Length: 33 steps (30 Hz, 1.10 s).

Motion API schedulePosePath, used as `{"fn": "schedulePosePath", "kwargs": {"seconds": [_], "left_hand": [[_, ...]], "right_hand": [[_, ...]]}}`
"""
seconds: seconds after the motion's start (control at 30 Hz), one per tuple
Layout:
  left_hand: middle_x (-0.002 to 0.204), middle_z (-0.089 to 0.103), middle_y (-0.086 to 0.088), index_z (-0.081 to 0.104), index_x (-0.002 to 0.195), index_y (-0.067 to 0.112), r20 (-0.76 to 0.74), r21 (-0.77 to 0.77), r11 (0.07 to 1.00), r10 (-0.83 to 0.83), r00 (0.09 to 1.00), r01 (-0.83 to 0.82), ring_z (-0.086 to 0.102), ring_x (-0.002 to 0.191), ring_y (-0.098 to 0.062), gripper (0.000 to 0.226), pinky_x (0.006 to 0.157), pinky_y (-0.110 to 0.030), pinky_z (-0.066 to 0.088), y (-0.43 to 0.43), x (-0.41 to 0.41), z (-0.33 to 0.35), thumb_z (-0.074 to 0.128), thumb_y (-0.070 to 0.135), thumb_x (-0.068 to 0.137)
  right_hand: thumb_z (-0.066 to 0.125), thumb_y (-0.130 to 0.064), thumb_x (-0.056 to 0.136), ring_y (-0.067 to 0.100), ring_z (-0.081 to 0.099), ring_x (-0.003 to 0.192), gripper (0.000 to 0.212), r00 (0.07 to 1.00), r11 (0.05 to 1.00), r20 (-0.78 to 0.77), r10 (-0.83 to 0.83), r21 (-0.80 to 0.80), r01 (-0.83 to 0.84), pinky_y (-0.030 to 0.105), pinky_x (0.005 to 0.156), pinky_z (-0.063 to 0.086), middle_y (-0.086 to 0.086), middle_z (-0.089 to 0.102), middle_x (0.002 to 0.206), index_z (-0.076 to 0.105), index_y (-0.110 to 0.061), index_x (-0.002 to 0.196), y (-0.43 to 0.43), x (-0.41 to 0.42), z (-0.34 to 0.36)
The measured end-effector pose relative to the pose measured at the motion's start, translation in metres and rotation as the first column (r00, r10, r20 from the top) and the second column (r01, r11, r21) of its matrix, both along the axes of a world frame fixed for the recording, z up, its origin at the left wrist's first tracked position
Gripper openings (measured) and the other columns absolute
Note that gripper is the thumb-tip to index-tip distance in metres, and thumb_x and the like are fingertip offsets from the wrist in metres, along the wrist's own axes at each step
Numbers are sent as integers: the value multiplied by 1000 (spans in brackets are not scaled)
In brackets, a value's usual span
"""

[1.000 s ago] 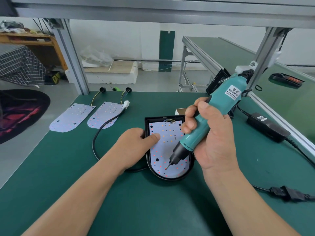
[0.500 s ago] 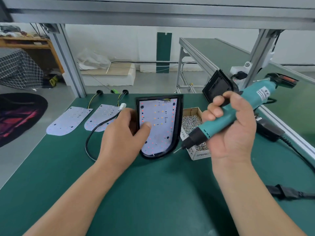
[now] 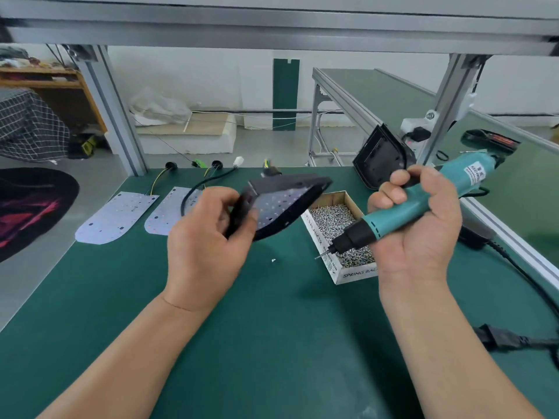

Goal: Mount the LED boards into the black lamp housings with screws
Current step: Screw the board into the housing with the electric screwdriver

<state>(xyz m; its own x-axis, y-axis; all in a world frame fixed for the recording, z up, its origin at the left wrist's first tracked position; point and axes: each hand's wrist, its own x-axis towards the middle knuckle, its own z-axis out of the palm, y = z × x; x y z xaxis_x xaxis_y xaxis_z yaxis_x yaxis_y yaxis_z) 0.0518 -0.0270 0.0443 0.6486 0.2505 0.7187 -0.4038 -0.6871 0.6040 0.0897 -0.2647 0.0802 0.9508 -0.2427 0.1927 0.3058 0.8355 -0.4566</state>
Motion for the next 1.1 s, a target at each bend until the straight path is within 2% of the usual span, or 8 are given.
{"fn": "schedulePosePath", "kwargs": {"seconds": [0.13, 0.2, 0.4, 0.57, 0.7, 0.83, 0.93, 1.1], "left_hand": [[87, 75, 11, 67, 95, 22, -291, -533, 846, -218, 931, 31, 68, 75, -19, 32, 67, -34, 50, 23, 4, 18, 76, 44, 74], [72, 64, -2, 65, 86, 17, -433, -697, 717, -425, 795, 4, 48, 54, -20, 30, 54, -27, 29, 36, 4, 25, 77, 36, 67], [56, 31, 5, 60, 94, 19, -745, -571, 812, -574, 340, 121, 16, 44, -12, 31, 45, -15, 13, 7, -7, 17, 71, 31, 67], [61, 24, 6, 55, 99, 21, -804, -535, 822, -566, 180, 194, 17, 47, -14, 37, 44, -18, 15, -5, -11, 10, 70, 46, 76], [62, 32, 7, 47, 89, 17, -798, -492, 864, -498, 338, 111, 24, 49, -14, 67, 44, -21, 21, 1, -7, 11, 53, 83, 90], [75, 52, -2, 58, 106, 8, -534, -733, 679, -544, 647, -35, 41, 53, -13, 19, 49, -27, 35, 12, 2, 15, 49, 25, 106], [89, 59, -8, 61, 117, -1, -405, -852, 524, -652, 641, -6, 49, 55, -11, 28, 47, -23, 43, 18, 3, 16, 39, -7, 101], [85, 71, -11, 62, 118, -8, -365, -892, 450, -657, 659, -46, 55, 54, -10, 33, 41, -19, 40, 22, 5, 18, 36, -16, 100]], "right_hand": [[57, -13, 98, 13, 48, 61, 10, 999, 999, 21, 34, 20, -34, 25, 58, 45, 7, 60, 82, 60, -11, 89, -3, 1, -1], [57, -13, 99, 13, 48, 60, 10, 999, 999, 16, 39, 26, -40, 25, 58, 44, 7, 60, 83, 59, -11, 89, -5, 3, 0], [58, -17, 99, 12, 47, 61, 11, 999, 999, -19, 45, 30, -45, 23, 58, 44, 5, 59, 83, 59, -12, 88, -11, 6, -3], [56, -16, 100, 12, 47, 60, 12, 997, 999, -51, 51, -6, -51, 22, 56, 44, 6, 59, 82, 57, -12, 89, -10, 9, -5], [55, -16, 101, 12, 47, 60, 12, 995, 996, -47, 87, -20, -88, 22, 56, 45, 6, 60, 82, 58, -11, 90, -6, 9, -7], [54, -16, 101, 12, 47, 59, 12, 993, 991, -16, 120, -57, -120, 22, 56, 45, 7, 61, 82, 60, -11, 91, 2, 5, -6], [52, -16, 103, 11, 47, 60, 14, 989, 985, -5, 147, -95, -147, 22, 56, 45, 7, 61, 83, 60, -11, 92, 15, 0, -7], [59, -20, 100, 11, 50, 61, 8, 964, 953, 11, 267, -149, -263, 23, 58, 47, 6, 62, 84, 59, -13, 96, 37, -9, -9]]}}
